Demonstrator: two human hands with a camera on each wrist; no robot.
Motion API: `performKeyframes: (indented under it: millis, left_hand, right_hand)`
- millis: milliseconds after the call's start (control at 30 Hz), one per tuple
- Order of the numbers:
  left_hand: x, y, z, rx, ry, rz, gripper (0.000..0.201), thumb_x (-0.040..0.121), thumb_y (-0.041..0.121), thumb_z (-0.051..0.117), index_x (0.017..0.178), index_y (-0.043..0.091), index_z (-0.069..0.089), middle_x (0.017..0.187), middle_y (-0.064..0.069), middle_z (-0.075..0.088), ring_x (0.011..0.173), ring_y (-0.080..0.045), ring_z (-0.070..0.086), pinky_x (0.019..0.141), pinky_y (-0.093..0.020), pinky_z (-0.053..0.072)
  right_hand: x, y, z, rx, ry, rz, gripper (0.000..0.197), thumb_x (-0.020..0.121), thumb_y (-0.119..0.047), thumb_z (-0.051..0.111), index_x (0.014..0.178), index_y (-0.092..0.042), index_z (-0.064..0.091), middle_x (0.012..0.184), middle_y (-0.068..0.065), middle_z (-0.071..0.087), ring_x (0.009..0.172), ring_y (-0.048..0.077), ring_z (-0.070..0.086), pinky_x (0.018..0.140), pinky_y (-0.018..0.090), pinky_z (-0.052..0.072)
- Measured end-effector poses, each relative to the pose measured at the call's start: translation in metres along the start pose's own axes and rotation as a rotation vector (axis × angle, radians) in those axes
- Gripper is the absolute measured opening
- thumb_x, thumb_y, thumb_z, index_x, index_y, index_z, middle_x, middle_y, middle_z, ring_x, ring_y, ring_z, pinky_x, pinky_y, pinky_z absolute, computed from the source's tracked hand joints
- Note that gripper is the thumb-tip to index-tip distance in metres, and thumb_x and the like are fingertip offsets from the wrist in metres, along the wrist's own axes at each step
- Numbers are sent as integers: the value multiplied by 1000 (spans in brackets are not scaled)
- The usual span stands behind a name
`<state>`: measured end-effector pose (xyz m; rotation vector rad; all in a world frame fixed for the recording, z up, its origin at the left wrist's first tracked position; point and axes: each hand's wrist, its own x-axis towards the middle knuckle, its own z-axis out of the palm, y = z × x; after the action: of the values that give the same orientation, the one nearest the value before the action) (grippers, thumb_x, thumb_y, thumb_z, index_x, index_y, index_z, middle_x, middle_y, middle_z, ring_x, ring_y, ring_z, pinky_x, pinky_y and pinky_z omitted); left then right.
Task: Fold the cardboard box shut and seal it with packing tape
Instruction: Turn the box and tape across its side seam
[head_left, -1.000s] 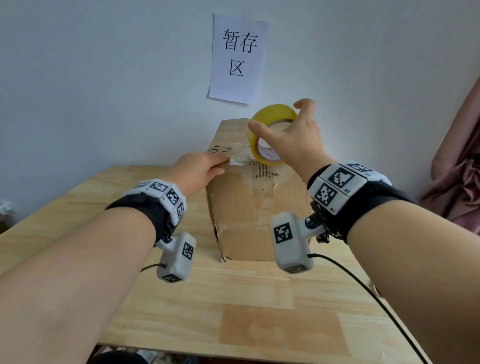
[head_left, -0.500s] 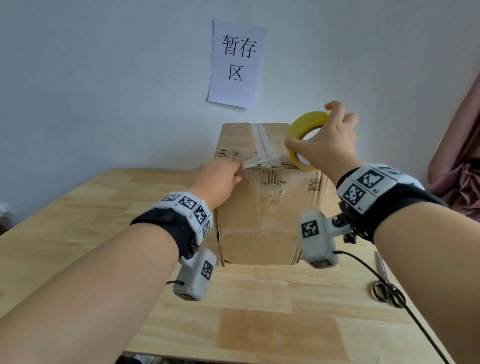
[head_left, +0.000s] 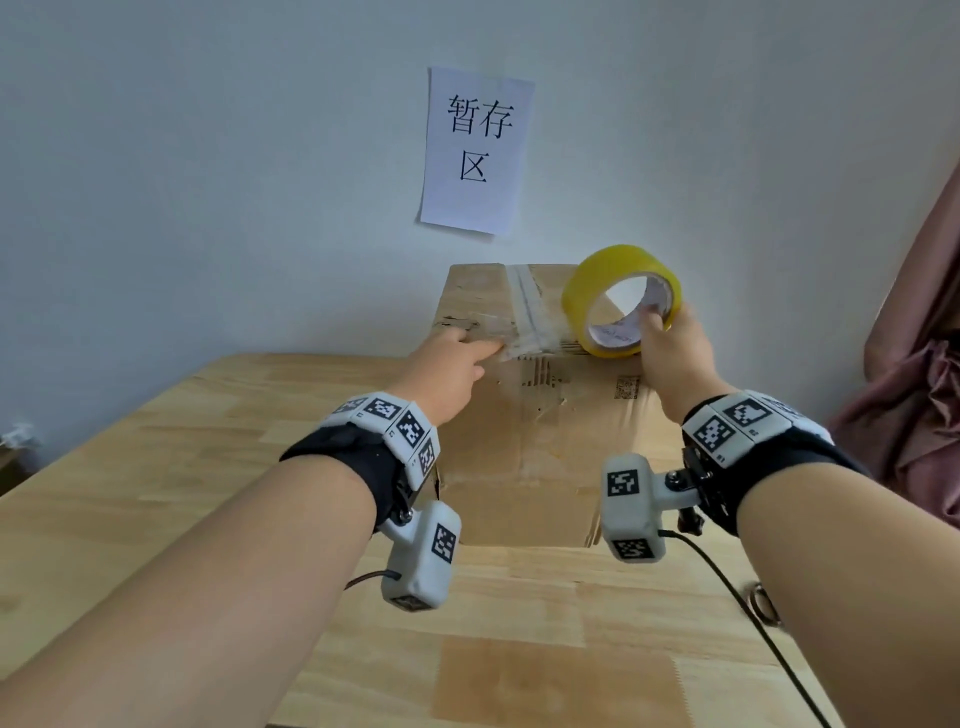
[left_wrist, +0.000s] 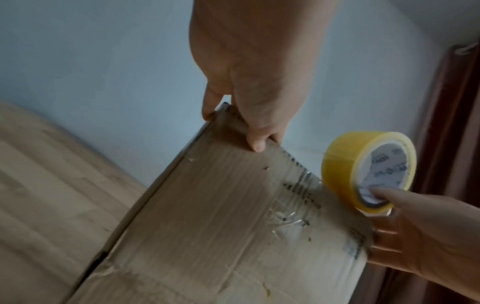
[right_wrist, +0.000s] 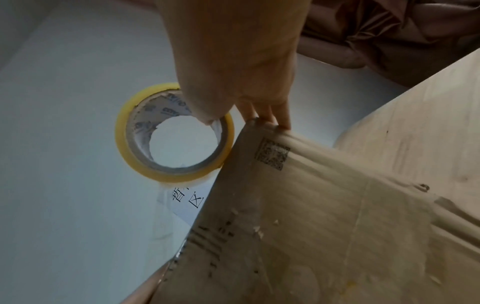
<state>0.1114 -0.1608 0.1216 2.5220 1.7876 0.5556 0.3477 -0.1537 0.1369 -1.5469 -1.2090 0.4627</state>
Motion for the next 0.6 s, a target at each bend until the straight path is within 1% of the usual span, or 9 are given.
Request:
performKeyframes:
  millis: [100,200,267,400,467,500,533,567,600]
  left_hand:
    - [-6,-9,2,-67,73,13,45,101,16,38,144,29,37,153,-9,30,141,-28,26,116,-41,21]
    - [-8,-18,-4,-94,124,37,42,99,21,46,141,24,43,150,-4,38,139,-24,33,116,-44,25]
    - [-11,-20,-10,-89,143,61,41,98,23,49,139,21,46,147,-3,41,137,-22,37,115,-42,27]
    - [-27,-24,-15,-19,167,73,41,97,26,51,136,15,50,146,-3,43,135,-23,40,112,-40,31]
    - [-33,-23,-13,56,161,53,40,98,26,47,137,14,49,147,-5,42,134,-25,41,112,-42,30]
    - [-33,-22,-13,89,155,46,40,99,26,46,137,13,49,146,-6,43,133,-26,41,112,-42,30]
    - [-32,-20,-14,107,147,44,39,99,25,46,135,13,50,143,-7,47,130,-27,44,110,-41,32]
    - [-31,-18,-16,115,137,46,37,99,24,46,133,13,52,138,-8,52,125,-28,48,104,-40,37]
    - [-29,-15,-18,127,122,53,35,98,25,45,131,13,54,133,-8,56,119,-28,52,98,-39,41]
  right_hand:
    - [-4,-3,-1,-31,16,-13,27,99,-33,34,102,-12,49,75,-2,47,78,24,48,68,34,38]
    - [-11,-9,-4,-92,53,-29,23,99,-28,34,96,-10,47,73,-1,45,75,24,47,66,33,37]
    - [-17,-11,-8,-147,74,-33,20,97,-25,35,93,-9,47,71,-1,44,71,23,46,64,31,35]
    - [-31,-16,-14,-261,56,-61,20,93,-24,38,79,-10,43,67,2,43,65,26,45,51,27,29]
    - [-37,-24,-14,-321,85,-142,15,94,-22,42,93,-8,48,78,7,51,78,32,53,51,28,30]
    - [-41,-29,-14,-326,102,-204,18,93,-14,44,110,-8,47,96,11,55,91,34,54,57,29,35]
    - [-41,-33,-14,-350,119,-284,40,90,-3,46,129,-12,40,118,15,50,104,35,50,67,31,39]
    - [-44,-38,-14,-416,119,-362,65,85,8,45,142,-19,29,136,16,38,114,36,45,73,34,40]
    - [-46,-43,-14,-504,111,-414,83,80,16,43,148,-26,19,145,16,26,119,36,40,74,35,40]
